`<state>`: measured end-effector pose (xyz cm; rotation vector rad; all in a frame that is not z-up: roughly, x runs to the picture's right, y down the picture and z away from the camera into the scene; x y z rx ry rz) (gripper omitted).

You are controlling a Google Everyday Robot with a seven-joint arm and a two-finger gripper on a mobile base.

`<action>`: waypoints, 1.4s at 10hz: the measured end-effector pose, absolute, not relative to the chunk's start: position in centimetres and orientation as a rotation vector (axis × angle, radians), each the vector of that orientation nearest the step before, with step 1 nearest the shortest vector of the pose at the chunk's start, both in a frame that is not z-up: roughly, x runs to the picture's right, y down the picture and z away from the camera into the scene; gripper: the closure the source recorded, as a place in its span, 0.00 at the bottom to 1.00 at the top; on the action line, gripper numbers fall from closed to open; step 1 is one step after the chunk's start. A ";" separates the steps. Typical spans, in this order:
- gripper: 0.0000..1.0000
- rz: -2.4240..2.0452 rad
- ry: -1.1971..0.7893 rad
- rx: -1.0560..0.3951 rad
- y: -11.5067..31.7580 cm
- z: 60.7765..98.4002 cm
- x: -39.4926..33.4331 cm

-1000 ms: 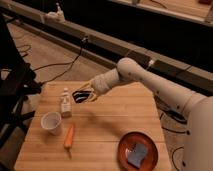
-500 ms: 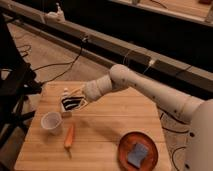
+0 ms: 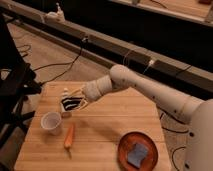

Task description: Place the eraser in the ceramic cup

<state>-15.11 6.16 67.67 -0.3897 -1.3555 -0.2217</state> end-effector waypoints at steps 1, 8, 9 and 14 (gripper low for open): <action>1.00 -0.225 -1.375 -0.403 6.5 66.8 -16.0; 1.00 -0.187 -1.534 -0.339 7.2 61.8 -22.9; 1.00 -0.186 -1.559 -0.340 7.9 61.3 -24.0; 1.00 -0.182 -1.635 -0.402 12.4 60.8 -28.4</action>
